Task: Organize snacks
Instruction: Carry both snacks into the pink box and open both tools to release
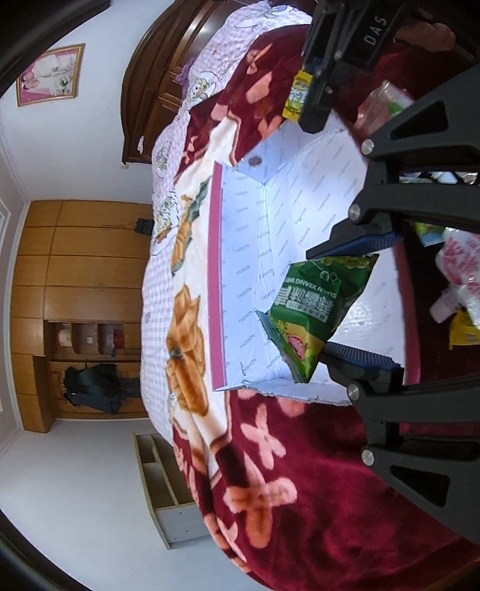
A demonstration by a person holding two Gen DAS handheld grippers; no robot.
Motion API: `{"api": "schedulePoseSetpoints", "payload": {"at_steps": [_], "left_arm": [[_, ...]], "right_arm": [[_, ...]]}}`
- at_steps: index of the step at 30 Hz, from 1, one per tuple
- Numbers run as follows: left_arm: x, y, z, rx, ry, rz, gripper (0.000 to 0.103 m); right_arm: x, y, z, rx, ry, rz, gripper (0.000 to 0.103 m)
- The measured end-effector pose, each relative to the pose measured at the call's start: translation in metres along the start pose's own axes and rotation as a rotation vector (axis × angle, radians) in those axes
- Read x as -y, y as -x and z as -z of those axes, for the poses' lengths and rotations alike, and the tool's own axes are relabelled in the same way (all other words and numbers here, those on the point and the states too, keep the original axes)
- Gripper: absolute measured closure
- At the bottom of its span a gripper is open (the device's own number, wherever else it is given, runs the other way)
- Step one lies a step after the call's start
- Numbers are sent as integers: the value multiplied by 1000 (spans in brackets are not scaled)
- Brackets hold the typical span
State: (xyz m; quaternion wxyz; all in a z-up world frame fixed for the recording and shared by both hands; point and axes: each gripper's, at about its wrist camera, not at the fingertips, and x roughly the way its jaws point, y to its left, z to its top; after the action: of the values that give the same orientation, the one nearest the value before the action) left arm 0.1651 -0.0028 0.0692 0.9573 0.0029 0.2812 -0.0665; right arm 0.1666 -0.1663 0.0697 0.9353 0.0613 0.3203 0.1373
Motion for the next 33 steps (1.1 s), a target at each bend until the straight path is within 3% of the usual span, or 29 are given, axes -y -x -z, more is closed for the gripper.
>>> {"api": "schedulePoseSetpoints", "payload": {"at_steps": [10, 23, 30, 33], "left_arm": [[-4, -45, 0, -79, 3, -8, 57], [-3, -62, 6, -118, -5, -3, 56], [-5, -59, 3, -106, 10, -33, 42], [-8, -56, 1, -107, 29, -27, 37]], "right_arm": [[16, -36, -8, -45, -10, -2, 80], [19, -59, -6, -76, 3, 17, 80], [23, -58, -7, -79, -34, -7, 78], [22, -52, -7, -67, -40, -20, 68]]}}
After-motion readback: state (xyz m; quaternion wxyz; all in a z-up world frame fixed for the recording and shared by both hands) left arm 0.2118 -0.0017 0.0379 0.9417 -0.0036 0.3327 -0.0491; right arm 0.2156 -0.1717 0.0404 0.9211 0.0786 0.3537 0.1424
